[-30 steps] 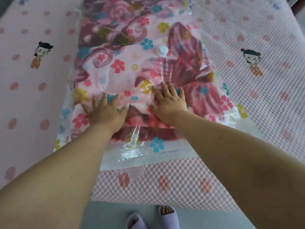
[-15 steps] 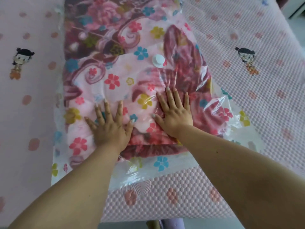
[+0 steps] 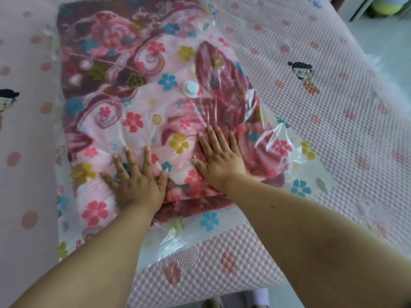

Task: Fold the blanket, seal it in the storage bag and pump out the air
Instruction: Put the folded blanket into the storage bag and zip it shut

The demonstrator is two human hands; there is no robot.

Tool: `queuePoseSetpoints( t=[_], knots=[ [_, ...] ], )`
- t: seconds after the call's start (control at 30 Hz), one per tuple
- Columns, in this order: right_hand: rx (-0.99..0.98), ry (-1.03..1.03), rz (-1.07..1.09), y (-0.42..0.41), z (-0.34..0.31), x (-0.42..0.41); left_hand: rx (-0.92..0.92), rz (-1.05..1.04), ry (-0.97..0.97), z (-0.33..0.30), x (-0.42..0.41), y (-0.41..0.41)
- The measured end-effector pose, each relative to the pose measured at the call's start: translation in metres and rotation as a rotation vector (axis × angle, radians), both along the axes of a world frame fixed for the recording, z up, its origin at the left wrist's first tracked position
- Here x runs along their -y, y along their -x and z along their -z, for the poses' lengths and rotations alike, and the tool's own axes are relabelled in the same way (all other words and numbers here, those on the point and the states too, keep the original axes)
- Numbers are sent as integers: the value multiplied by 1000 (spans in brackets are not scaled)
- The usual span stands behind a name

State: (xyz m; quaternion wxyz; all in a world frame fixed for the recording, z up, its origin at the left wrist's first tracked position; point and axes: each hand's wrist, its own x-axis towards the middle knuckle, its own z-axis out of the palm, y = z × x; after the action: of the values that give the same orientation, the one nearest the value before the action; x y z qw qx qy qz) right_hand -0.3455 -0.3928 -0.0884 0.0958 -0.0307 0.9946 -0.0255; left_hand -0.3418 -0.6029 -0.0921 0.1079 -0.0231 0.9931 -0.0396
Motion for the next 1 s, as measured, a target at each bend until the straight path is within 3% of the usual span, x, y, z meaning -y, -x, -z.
queuePoseSetpoints(
  t=[0.2, 0.3, 0.4, 0.5, 0.6, 0.7, 0.83, 0.9, 1.0],
  knots=[
    [33, 182, -23, -32, -19, -17, 122, -30, 37, -32, -13, 5],
    [-86, 422, 23, -28, -40, -39, -29, -53, -141, -49, -42, 6],
    [-313, 473, 116, -24, -57, -76, -209, 144, -349, -58, -102, -9],
    [-428, 426, 351, -22, -64, -129, -221, 309, -424, -66, -182, -20],
    [-193, 331, 585, -25, -56, -179, -42, 369, -328, -59, -243, -24],
    [82, 411, 766, -30, -34, -213, 73, 370, -189, -41, -270, -37],
    [299, 591, 730, -47, -20, -238, 65, 287, -211, -34, -284, -54],
    [319, 688, 757, -57, -18, -247, -81, 225, -370, -39, -293, -66],
    [332, 780, 810, -67, -13, -256, -456, 205, -620, -35, -317, -108]
  ],
)
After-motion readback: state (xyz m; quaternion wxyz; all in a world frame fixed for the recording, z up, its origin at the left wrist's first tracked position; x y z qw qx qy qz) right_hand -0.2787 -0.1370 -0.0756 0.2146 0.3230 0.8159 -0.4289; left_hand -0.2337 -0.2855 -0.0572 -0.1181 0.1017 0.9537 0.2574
